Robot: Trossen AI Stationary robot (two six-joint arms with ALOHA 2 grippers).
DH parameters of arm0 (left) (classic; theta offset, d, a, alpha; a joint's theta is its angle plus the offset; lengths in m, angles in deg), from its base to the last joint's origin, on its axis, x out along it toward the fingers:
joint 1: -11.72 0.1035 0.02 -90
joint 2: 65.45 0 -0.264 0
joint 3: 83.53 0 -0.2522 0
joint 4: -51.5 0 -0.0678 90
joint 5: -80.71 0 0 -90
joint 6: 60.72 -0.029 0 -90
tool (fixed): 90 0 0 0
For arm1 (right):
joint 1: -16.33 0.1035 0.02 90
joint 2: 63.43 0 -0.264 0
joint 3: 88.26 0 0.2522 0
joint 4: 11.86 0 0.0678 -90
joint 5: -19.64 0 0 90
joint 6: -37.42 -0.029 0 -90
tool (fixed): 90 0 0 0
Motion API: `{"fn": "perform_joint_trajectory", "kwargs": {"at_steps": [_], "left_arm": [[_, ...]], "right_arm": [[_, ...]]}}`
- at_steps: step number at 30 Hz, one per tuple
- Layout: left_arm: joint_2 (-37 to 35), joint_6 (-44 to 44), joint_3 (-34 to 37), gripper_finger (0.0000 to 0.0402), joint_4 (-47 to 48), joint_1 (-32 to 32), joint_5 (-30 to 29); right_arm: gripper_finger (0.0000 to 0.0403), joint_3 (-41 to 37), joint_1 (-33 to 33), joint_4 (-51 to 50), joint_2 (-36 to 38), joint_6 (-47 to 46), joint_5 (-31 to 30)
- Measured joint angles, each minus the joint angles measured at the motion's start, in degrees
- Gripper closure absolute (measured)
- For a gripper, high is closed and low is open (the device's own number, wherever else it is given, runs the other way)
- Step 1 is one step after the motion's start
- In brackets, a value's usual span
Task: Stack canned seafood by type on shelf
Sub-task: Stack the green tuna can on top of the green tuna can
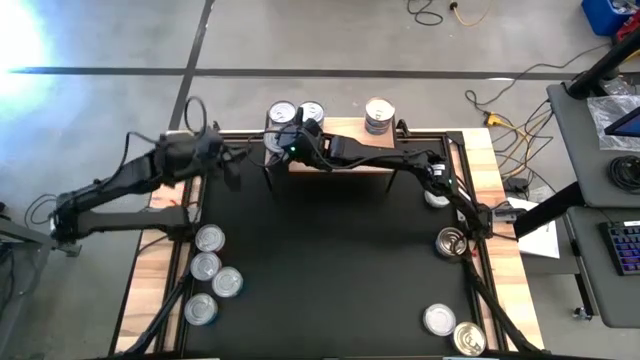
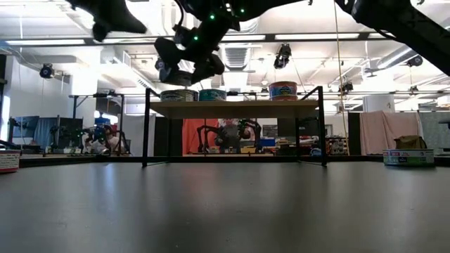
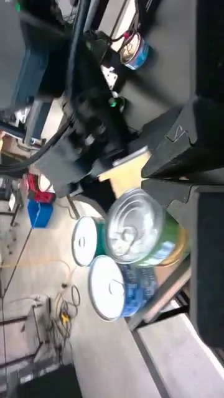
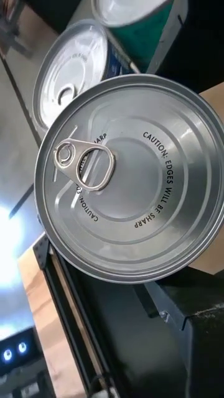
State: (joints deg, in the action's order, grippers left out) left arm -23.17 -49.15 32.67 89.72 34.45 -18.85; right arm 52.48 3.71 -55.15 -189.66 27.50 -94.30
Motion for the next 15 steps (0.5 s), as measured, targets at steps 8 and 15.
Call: {"fn": "perform_joint_trajectory", "kwargs": {"at_steps": [8,15], "left_arm": [[10.5,-7.8,0.2,0.0402,-5.5,17.0,18.2],[17.9,-10.5,0.3,0.0402,-12.8,18.7,20.7]], "right_arm": [[0.0033,-0.4,-0.9,-0.1,-0.3,1.7,1.0],[0.0033,-0.5,-2.3,0.3,-0.3,2.4,1.9]]}}
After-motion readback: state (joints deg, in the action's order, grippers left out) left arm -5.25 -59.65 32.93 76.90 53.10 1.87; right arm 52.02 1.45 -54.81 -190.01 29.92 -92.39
